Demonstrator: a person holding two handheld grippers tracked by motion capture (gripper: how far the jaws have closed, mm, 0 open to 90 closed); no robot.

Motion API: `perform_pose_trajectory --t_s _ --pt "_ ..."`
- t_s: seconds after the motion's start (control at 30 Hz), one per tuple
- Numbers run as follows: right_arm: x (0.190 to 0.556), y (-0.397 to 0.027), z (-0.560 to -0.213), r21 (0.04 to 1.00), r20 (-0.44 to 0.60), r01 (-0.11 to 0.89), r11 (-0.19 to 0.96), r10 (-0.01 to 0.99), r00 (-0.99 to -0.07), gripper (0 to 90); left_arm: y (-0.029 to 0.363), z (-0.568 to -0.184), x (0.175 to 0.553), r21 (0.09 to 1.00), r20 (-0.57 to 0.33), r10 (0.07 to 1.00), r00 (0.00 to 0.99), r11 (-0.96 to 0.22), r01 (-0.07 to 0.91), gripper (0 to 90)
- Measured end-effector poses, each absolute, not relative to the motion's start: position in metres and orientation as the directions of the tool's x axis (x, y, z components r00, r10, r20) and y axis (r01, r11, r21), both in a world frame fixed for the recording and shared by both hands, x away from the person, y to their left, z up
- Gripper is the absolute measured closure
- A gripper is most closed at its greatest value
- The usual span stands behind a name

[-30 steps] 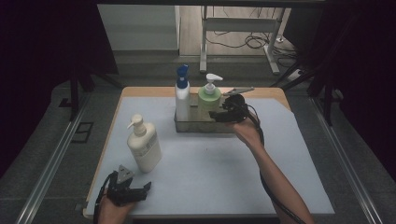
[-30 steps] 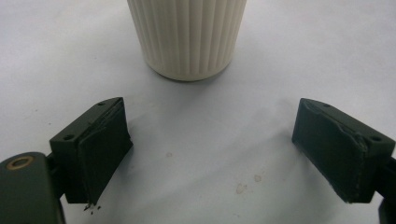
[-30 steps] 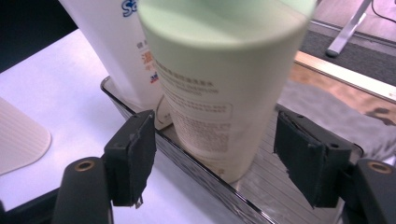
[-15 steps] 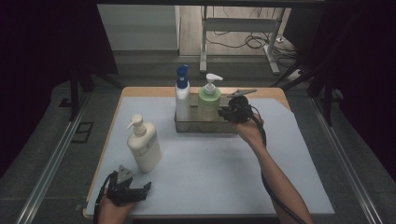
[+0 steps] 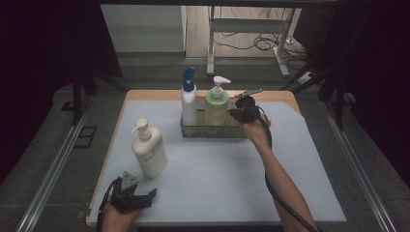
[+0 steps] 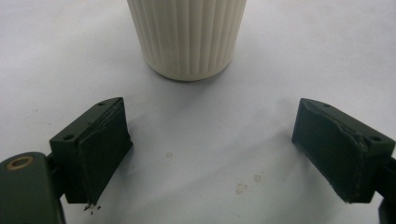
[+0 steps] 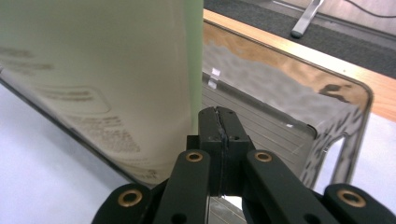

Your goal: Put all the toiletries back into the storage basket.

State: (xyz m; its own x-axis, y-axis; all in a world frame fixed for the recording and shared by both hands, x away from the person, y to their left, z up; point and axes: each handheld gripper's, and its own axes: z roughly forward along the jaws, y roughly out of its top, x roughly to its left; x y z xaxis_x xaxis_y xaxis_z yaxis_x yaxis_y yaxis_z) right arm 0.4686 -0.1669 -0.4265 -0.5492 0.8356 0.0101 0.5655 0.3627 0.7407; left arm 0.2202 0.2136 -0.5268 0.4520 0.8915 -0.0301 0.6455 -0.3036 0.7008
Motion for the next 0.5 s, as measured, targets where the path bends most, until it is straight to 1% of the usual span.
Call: perform_pose_trajectory --t_s 0.5 --pt "0.484 -0.162 -0.448 0.72 0.047 0.593 0.36 0.828 -0.559 89.4 0.214 -0.527 0.22 0.7 -0.029 0.891 0.452 -0.305 0.646 10.6"
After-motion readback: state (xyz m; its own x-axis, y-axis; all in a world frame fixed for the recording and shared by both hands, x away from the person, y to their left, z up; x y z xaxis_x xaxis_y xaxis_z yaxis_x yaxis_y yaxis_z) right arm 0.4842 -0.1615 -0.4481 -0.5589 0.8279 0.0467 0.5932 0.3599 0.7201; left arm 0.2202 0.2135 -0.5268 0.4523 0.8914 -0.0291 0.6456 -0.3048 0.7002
